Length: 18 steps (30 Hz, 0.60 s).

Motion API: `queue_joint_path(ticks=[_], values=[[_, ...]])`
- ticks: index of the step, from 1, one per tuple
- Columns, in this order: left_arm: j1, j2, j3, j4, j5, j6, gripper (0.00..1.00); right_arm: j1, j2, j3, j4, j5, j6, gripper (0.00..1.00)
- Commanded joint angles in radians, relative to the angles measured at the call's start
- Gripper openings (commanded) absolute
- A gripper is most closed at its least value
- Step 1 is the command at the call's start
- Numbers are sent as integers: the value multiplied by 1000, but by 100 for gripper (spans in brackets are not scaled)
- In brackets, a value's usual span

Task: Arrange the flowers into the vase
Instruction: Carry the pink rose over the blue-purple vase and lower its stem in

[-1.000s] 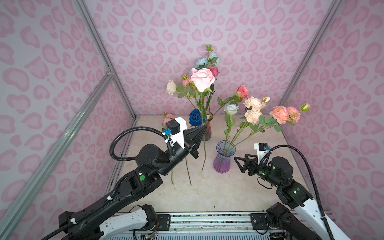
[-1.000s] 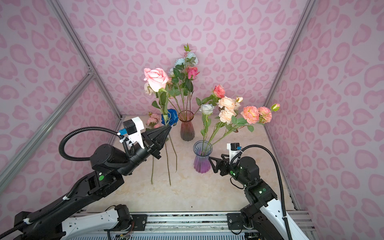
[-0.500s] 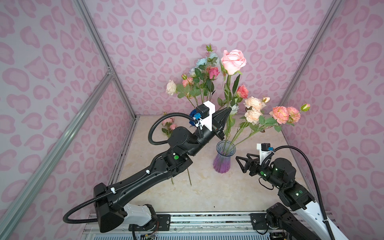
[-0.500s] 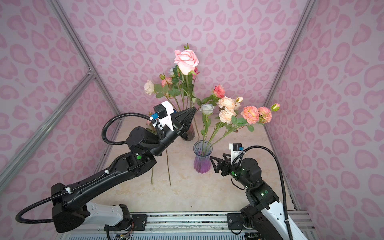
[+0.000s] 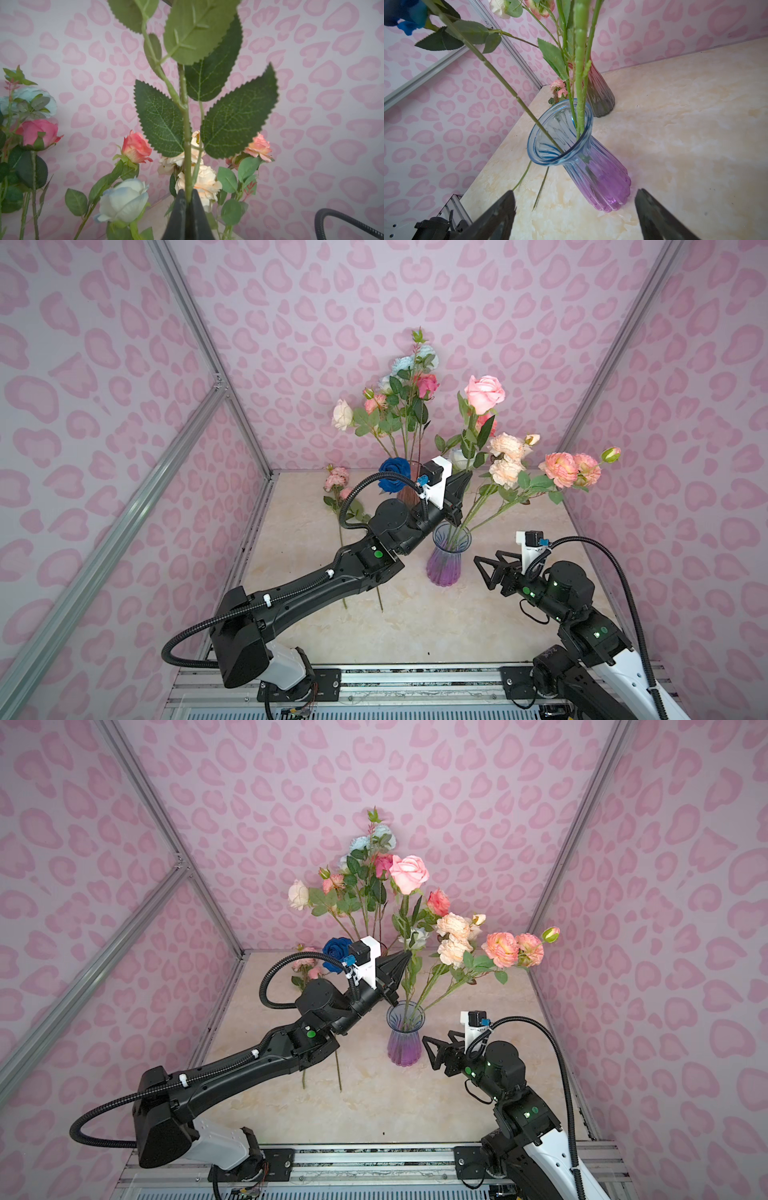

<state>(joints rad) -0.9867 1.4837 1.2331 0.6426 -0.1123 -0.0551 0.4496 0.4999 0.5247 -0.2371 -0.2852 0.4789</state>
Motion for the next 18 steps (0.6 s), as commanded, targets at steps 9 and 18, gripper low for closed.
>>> queue_joint_path(ticks=[9, 18], values=[[-3, -48, -159, -41, -92, -92, 15, -2, 20, -13, 15, -3, 11, 91], [-4, -94, -198, -119, -135, -125, 32, -2, 44, -5, 27, -16, 21, 91]])
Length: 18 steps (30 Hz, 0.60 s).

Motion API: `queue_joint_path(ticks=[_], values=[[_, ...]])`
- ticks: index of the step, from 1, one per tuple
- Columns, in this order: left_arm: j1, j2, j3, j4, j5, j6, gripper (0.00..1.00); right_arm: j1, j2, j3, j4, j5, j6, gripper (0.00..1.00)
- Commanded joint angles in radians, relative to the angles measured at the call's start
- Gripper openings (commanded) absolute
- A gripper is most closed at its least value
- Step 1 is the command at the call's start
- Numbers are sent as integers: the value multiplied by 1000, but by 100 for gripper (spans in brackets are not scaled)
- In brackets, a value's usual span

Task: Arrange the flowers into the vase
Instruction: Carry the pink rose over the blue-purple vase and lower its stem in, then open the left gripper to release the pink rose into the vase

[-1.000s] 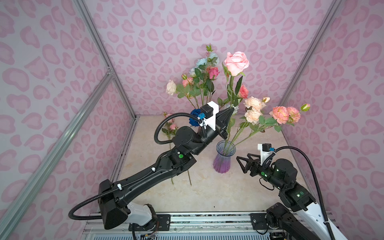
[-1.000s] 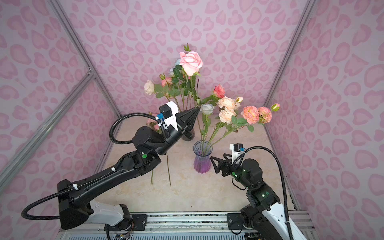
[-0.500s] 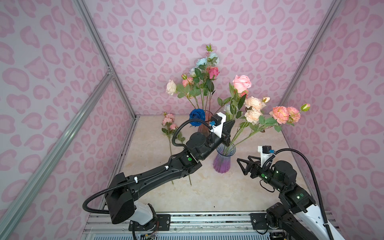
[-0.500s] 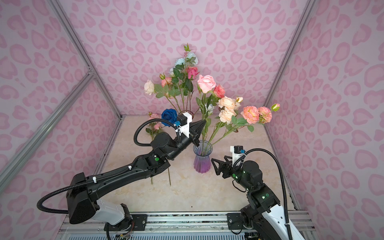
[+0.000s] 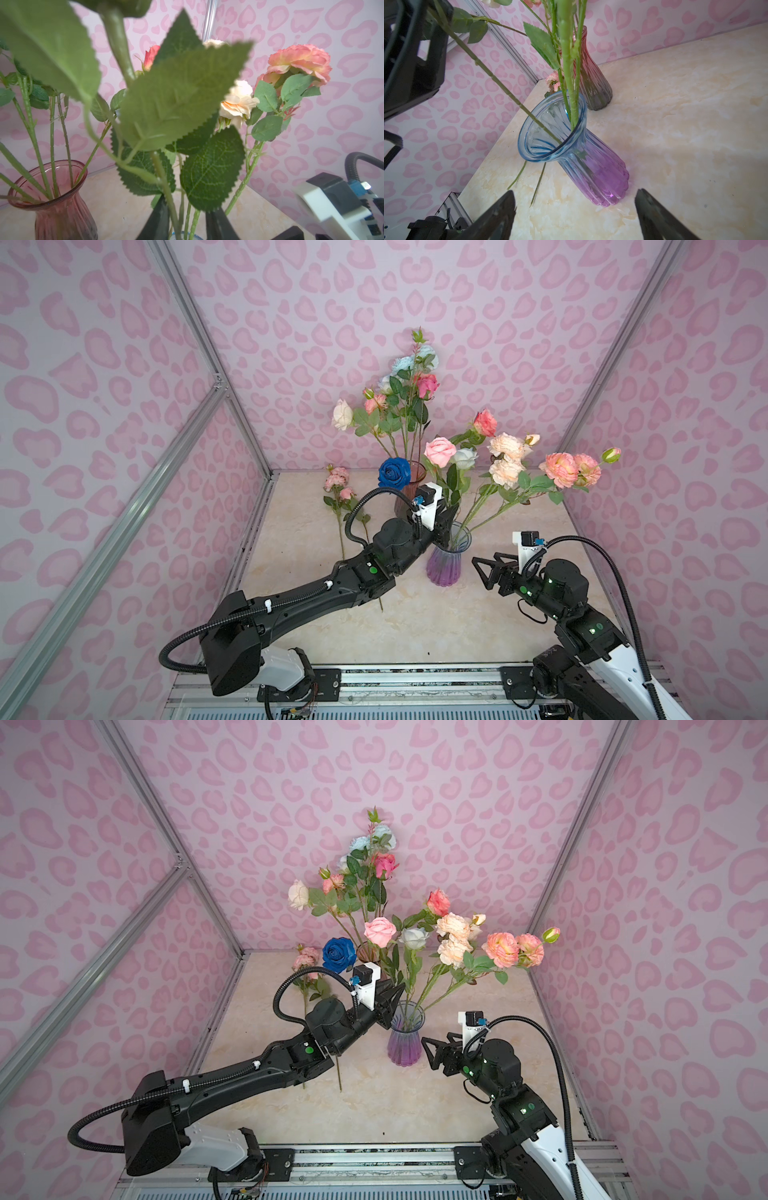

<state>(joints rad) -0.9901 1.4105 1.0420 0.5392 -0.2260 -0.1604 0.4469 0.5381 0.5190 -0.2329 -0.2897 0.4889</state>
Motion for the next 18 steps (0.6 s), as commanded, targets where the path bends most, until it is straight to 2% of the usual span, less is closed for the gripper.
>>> queue_joint_path(ticks=[1, 2, 6, 7, 10, 11, 14, 18], values=[[-1, -26, -12, -23, -21, -25, 35, 1, 9, 2, 27, -14, 13, 91], [-1, -31, -14, -33, -24, -32, 40, 1, 10, 1, 32, -15, 13, 91], [-3, -50, 4, -130, -29, -44, 53, 0, 29, 7, 44, -21, 14, 91], [-4, -53, 7, -148, -34, -42, 66, 2, 35, 8, 47, -23, 13, 91], [-4, -61, 45, -231, -55, -5, 73, 1, 51, 15, 57, -28, 11, 90], [-4, -62, 68, -271, -67, 2, 92, 1, 55, 18, 60, -29, 11, 90], [-5, -79, 112, -368, -63, 8, 98, 1, 61, 18, 69, -32, 13, 90], [-20, -127, 110, -437, -60, 13, 97, 1, 58, 5, 83, -31, 16, 90]])
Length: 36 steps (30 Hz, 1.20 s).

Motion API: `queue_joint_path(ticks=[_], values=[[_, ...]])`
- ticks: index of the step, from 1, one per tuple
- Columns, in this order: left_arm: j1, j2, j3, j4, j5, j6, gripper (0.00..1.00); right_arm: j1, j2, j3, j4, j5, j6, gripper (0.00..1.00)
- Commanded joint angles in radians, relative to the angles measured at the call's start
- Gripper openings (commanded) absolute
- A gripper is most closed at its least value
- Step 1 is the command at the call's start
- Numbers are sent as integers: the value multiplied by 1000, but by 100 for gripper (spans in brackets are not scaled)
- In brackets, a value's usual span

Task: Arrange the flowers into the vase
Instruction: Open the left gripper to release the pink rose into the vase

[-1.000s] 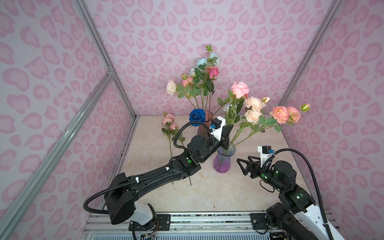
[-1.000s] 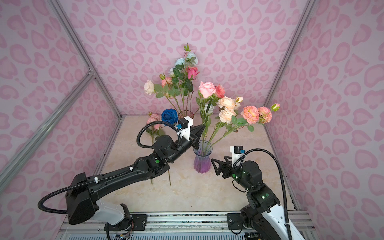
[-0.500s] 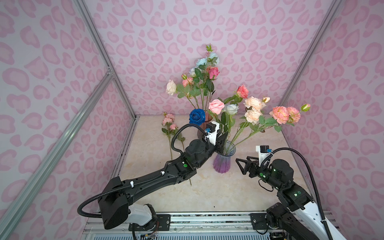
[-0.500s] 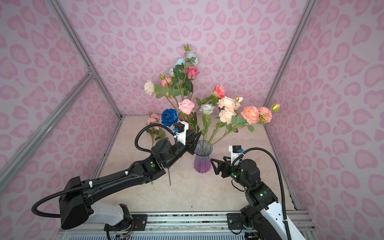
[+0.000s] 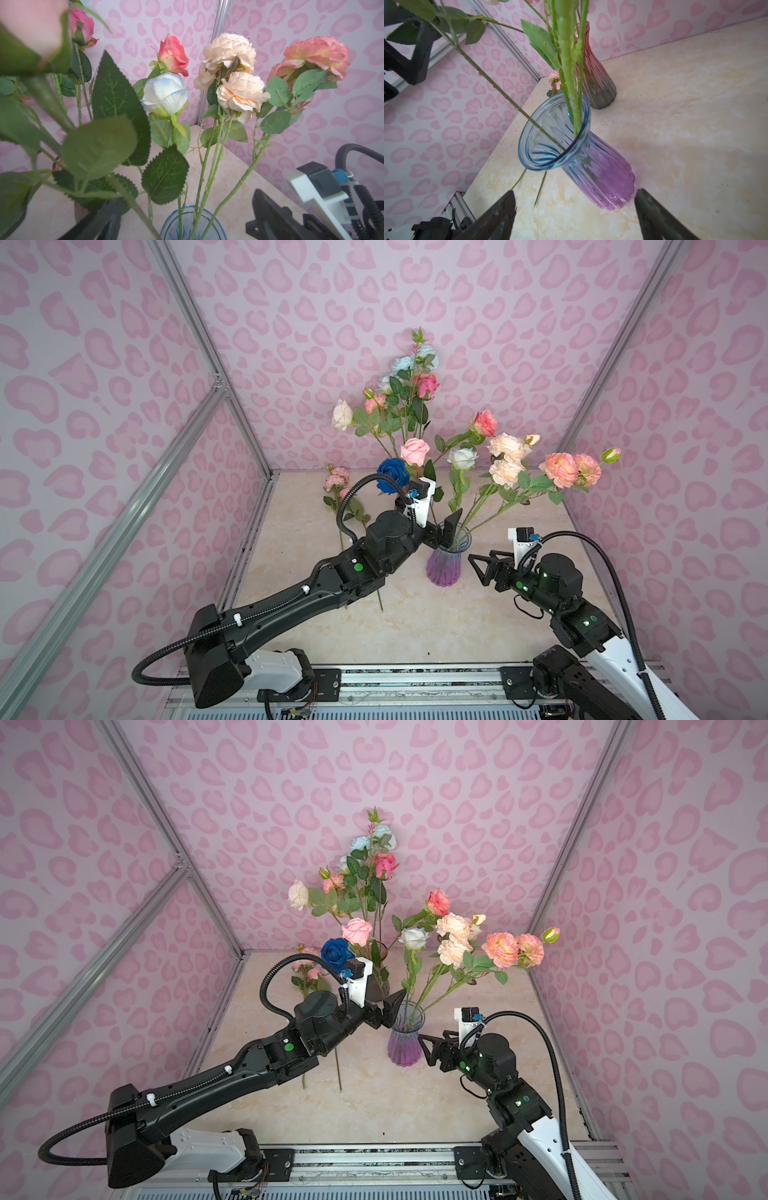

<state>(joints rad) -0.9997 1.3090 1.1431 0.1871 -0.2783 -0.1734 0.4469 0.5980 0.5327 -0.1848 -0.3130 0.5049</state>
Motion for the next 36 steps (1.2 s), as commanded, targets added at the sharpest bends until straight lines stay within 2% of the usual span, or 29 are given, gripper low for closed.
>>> queue_joint_path(ticks=[1, 8, 13, 17, 22, 28, 36], values=[[-15, -36, 5, -94, -10, 35, 98, 1, -4, -12, 36, -8, 2, 90], [-18, 3, 63, -192, 39, 53, 98, 1, -3, -7, 36, -5, -2, 90], [-19, 133, 248, -354, 41, 80, 98, 0, -13, -6, 27, -1, 3, 90], [-18, 199, 334, -452, 43, 72, 97, 1, -40, -21, 22, 15, 12, 90], [-17, 207, 307, -512, 69, 16, 97, 1, -72, -30, 12, 32, 12, 90], [-17, 197, 290, -622, 42, -7, 98, 1, -57, -25, 21, 28, 3, 90], [-19, 53, 223, -604, 76, 1, 98, 0, -64, -34, 29, 26, 8, 90]])
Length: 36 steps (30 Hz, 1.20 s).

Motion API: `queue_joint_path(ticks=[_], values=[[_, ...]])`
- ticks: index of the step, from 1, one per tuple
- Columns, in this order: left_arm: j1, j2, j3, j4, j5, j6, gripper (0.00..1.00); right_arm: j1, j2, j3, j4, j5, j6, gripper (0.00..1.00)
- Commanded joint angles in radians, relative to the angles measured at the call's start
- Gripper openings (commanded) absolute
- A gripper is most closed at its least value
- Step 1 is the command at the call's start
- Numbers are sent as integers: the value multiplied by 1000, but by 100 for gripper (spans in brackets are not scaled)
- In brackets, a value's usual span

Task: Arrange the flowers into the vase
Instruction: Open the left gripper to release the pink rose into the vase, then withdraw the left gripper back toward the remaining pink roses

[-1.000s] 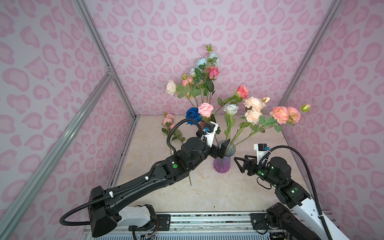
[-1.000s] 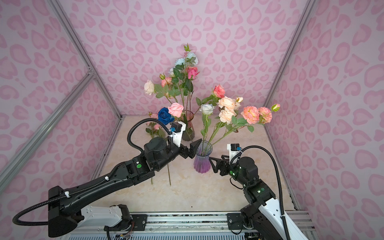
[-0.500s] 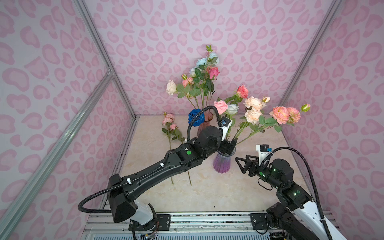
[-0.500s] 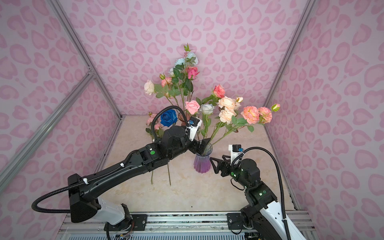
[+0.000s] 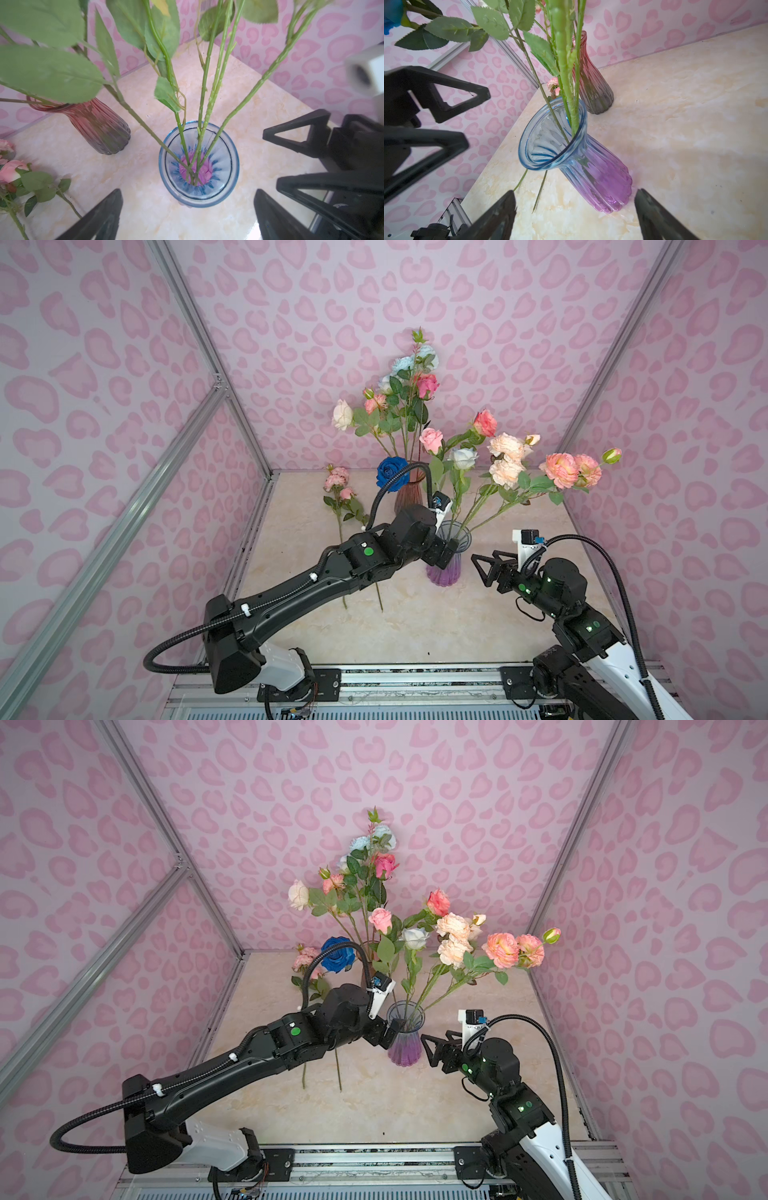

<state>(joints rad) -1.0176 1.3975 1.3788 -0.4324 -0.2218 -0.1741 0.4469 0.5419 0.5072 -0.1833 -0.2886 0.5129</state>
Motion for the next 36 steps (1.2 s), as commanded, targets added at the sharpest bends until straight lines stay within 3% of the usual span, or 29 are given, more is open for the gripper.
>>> queue_joint_path(ticks=[1, 8, 11, 15, 19, 22, 27, 30, 36], values=[[-1, -54, -24, 20, 24, 8, 97, 1, -12, -10, 24, 2, -1, 90], [-1, -246, -245, 133, -151, -32, 89, 1, -40, -25, 36, 23, -4, 90], [0, -340, -375, 175, -272, -89, 99, 1, -9, -14, 52, 26, -9, 90], [12, -413, -498, 171, -416, -192, 97, 1, 25, -3, 72, 31, 1, 92], [94, -459, -582, 162, -408, -284, 98, 0, 49, 3, 78, 46, 8, 94], [226, -496, -652, 180, -328, -401, 82, 1, 57, 9, 72, 64, 13, 93], [403, -498, -692, 178, -233, -503, 65, 0, 68, 9, 65, 92, 19, 92], [453, -441, -673, 173, -221, -516, 58, 1, 87, 8, 70, 98, 24, 91], [609, -210, -576, 185, -66, -523, 49, 1, 94, -3, 72, 110, 27, 91]])
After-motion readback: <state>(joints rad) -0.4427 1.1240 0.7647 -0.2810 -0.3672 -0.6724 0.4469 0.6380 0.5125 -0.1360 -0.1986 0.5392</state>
